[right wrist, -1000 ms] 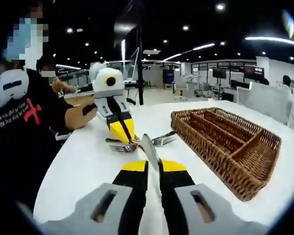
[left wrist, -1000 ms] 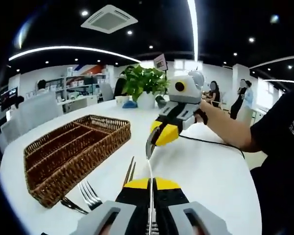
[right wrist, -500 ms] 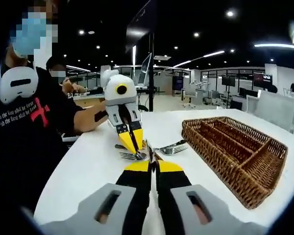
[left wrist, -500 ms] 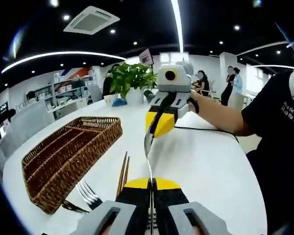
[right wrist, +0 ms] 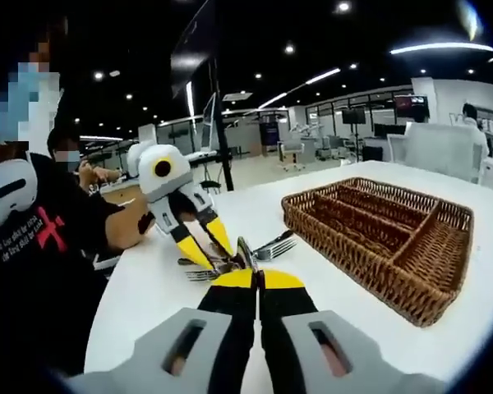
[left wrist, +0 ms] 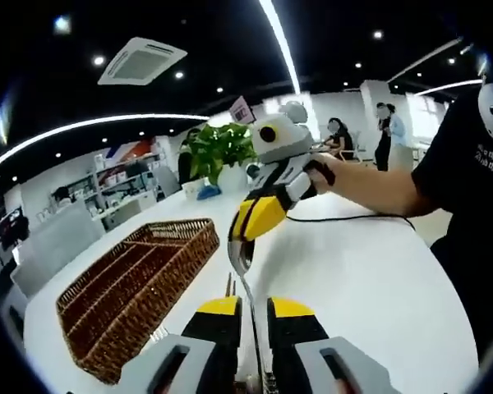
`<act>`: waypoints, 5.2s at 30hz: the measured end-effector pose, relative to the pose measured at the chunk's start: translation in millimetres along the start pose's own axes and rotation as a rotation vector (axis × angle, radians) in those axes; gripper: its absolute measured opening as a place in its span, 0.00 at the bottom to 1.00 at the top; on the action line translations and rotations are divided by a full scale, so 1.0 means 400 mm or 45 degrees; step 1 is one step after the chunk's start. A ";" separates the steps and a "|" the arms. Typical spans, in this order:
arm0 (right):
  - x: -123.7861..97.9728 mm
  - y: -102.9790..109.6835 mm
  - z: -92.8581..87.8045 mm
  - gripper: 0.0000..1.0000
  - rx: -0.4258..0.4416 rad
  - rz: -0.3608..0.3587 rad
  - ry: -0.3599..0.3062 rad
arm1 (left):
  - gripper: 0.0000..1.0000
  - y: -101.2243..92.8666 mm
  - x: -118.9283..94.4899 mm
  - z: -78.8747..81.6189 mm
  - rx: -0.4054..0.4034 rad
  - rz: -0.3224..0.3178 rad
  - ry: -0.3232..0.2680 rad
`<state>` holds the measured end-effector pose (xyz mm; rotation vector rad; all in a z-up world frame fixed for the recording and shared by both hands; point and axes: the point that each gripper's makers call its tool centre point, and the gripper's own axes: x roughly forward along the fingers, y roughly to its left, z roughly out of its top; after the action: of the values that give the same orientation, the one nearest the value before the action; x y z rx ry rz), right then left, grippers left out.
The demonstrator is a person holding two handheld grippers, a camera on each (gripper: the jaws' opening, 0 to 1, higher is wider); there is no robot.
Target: Arrange the knives, forks, and spoons in their matching storage slots by inserting each utensil handle-first until every utensil is classified and aligned in the correct compartment
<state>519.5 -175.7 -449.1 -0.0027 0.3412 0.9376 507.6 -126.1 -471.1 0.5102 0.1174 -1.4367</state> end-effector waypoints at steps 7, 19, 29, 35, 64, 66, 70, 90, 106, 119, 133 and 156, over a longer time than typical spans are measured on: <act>0.006 -0.004 0.012 0.00 0.061 -0.025 -0.024 | 0.06 0.031 0.009 -0.035 0.040 0.103 0.094; 0.011 -0.027 -0.006 0.00 0.299 -0.061 0.009 | 0.09 0.062 0.006 -0.022 0.209 0.227 0.091; 0.022 0.002 -0.026 0.00 0.276 0.009 0.049 | 0.02 0.045 0.004 -0.021 0.186 0.150 0.074; 0.025 0.030 -0.041 0.03 -0.091 0.044 0.061 | 0.01 0.023 0.002 -0.039 0.150 0.069 0.107; 0.034 0.000 -0.078 0.00 0.677 -0.009 0.165 | 0.04 0.019 0.013 -0.041 0.382 0.086 0.110; 0.030 0.005 -0.077 0.00 0.687 0.022 0.163 | 0.02 -0.001 0.007 -0.036 0.356 0.034 0.106; 0.027 0.027 -0.075 0.00 0.557 0.094 0.148 | 0.01 -0.006 -0.002 -0.029 0.307 0.014 0.095; 0.033 0.008 -0.088 0.00 0.742 0.039 0.187 | 0.03 -0.001 0.012 -0.046 0.436 0.032 0.128; 0.022 0.011 -0.085 0.00 0.735 0.064 0.173 | 0.02 -0.003 0.009 -0.031 0.448 0.048 0.115; 0.029 0.019 -0.081 0.00 0.670 0.067 0.167 | 0.01 0.001 0.001 -0.033 0.410 0.037 0.119; 0.027 0.015 -0.075 0.02 0.426 0.050 0.138 | 0.00 -0.002 0.002 -0.032 0.343 0.026 0.114; 0.036 -0.012 -0.059 0.44 0.014 -0.054 0.080 | 0.00 0.005 -0.002 -0.032 0.322 0.042 0.116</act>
<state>524.5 -170.8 -476.3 -0.0292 0.4032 0.8950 512.4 -119.9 -481.6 0.7820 -0.0009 -1.4042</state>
